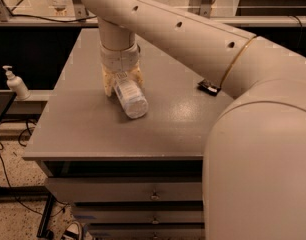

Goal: Place blue plastic bottle upright

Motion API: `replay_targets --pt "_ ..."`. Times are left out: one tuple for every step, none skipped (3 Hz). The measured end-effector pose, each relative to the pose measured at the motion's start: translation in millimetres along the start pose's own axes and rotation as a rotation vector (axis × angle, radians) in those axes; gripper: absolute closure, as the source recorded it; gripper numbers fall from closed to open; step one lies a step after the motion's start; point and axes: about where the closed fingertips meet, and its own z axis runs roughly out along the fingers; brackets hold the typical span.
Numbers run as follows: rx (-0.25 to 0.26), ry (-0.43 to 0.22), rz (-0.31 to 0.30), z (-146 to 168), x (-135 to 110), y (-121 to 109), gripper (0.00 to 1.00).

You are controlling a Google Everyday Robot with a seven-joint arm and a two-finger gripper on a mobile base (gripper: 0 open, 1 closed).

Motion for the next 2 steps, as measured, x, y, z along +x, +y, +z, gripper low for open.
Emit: replay_targets --pt "0.0 0.0 0.0 -7 1 0 0.87" --pt "-0.025 0.044 -0.01 -43 2 -22 1.0"
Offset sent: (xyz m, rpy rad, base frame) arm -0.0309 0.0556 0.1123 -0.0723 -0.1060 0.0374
